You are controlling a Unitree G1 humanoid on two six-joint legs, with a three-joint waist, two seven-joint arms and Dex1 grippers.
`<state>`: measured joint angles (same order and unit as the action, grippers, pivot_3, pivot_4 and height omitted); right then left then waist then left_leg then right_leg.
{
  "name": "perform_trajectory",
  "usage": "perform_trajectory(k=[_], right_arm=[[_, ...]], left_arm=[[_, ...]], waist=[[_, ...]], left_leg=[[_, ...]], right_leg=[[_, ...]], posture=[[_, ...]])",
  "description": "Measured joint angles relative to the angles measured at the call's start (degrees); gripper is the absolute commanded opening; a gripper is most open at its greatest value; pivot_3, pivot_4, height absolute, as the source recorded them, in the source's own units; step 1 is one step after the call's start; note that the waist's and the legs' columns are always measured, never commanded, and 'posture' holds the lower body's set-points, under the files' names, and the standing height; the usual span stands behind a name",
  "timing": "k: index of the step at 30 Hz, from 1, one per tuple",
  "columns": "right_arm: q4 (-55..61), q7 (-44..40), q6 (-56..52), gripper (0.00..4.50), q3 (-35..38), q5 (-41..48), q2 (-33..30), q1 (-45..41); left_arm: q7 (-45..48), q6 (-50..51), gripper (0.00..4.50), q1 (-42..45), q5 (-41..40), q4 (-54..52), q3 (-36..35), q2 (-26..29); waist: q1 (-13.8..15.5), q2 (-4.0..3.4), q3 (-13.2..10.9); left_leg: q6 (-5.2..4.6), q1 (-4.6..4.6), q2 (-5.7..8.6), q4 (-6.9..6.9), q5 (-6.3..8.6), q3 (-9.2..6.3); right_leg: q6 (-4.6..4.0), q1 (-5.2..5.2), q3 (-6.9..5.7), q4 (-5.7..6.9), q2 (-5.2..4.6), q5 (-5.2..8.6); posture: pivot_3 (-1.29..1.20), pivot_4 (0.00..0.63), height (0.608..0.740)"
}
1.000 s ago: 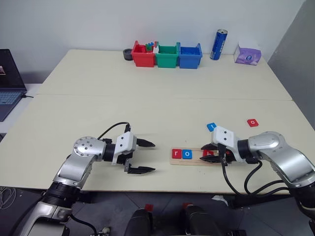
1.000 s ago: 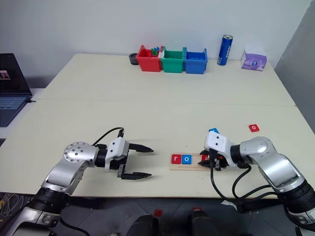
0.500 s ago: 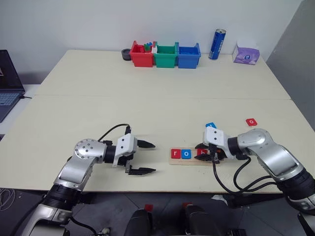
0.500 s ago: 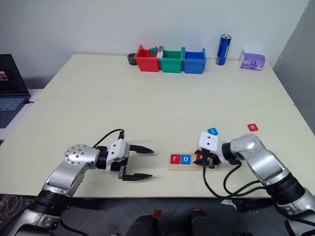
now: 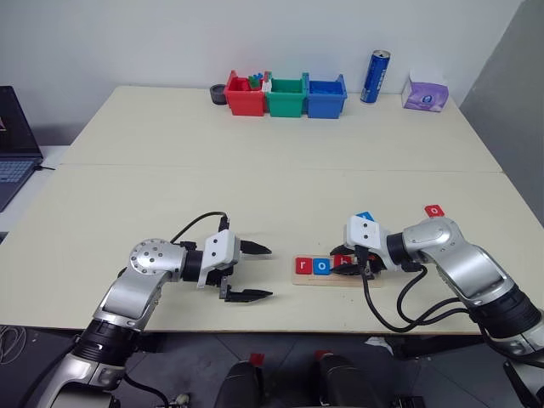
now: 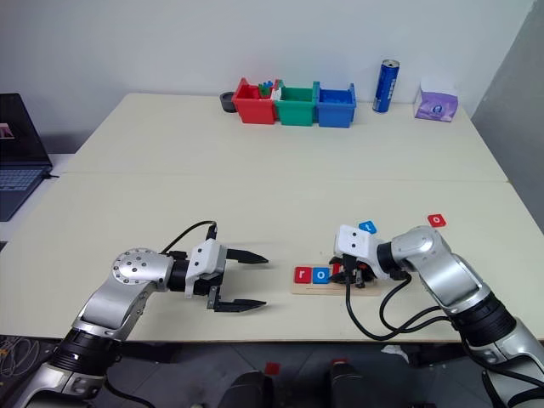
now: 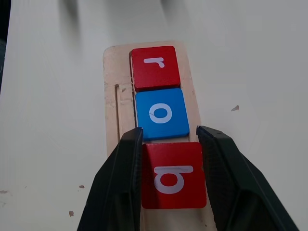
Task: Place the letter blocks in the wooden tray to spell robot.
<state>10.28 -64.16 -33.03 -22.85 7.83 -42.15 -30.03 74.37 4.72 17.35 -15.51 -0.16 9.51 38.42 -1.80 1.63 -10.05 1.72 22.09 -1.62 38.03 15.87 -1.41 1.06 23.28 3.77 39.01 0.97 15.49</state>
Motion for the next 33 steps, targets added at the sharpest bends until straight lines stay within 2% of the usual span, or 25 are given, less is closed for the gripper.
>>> perform_trajectory(k=[4,5,6,12,16,22,25,33], right_arm=[[-0.3,-0.6,0.0,1.38,-0.1,0.0,0.0,0.0],[-0.3,-0.6,0.0,2.11,-0.1,0.0,0.1,0.0],[-0.3,-0.7,0.0,2.32,-0.1,0.0,0.2,0.0],[0.3,0.1,-1.0,4.43,1.5,0.6,1.0,-0.7],[4.7,0.7,-3.8,4.47,4.8,2.8,0.2,-0.3],[13.3,3.4,-7.5,4.47,12.2,5.2,-5.0,9.5],[14.6,5.2,-7.9,3.55,13.7,5.5,-5.5,12.9],[15.0,9.3,-8.8,0.70,13.9,5.5,-4.9,15.7]], left_arm=[[0.0,0.2,4.50,0.0,0.0,0.0,0.0,0.0],[0.0,0.2,4.50,0.0,0.0,0.0,0.0,0.0],[0.0,0.3,4.50,0.0,0.0,0.0,0.0,0.0],[0.0,0.7,4.50,0.1,0.0,0.0,0.0,0.0],[0.0,0.9,4.50,0.1,0.0,0.0,0.0,0.0],[-0.1,0.9,4.50,0.0,0.0,-0.3,0.1,0.1],[0.0,0.9,4.50,0.0,0.0,-0.3,0.1,0.1],[0.8,-1.0,4.50,0.3,0.3,1.0,0.1,0.1]], waist=[[0.0,0.00,0.0],[0.0,0.00,0.0],[0.0,0.00,0.0],[0.0,0.00,0.0],[0.0,-0.01,0.0],[0.2,0.00,0.0],[0.1,0.00,0.0],[0.0,-0.01,0.0]], left_leg=[[0.00,0.00,0.00,0.00,0.00,0.00],[0.00,0.00,0.00,0.00,0.00,0.00],[0.00,0.00,0.00,0.00,0.00,0.00],[0.00,0.01,0.00,0.00,0.00,0.00],[0.00,0.01,0.00,-0.01,0.00,-0.05],[0.00,0.08,0.04,-0.01,0.00,-0.04],[0.00,0.06,0.02,0.00,0.00,-0.03],[0.00,0.02,0.01,0.00,0.00,0.00]], right_leg=[[0.00,0.00,0.00,0.00,0.00,0.00],[0.00,0.00,0.00,0.00,0.00,0.00],[0.00,0.00,0.00,0.00,0.00,0.00],[-0.01,0.00,-0.01,0.00,0.00,0.00],[-0.01,0.00,-0.02,0.00,0.00,0.00],[0.02,0.00,-0.07,-0.02,-0.05,0.01],[0.12,0.00,-0.06,-0.01,-0.03,0.07],[0.25,0.00,-0.02,0.00,0.01,0.15]], posture=[[0.00,0.150,0.740],[0.00,0.150,0.740],[0.00,0.150,0.740],[0.00,0.150,0.740],[0.00,0.150,0.740],[0.00,0.150,0.740],[0.00,0.150,0.740],[0.00,0.150,0.740]])
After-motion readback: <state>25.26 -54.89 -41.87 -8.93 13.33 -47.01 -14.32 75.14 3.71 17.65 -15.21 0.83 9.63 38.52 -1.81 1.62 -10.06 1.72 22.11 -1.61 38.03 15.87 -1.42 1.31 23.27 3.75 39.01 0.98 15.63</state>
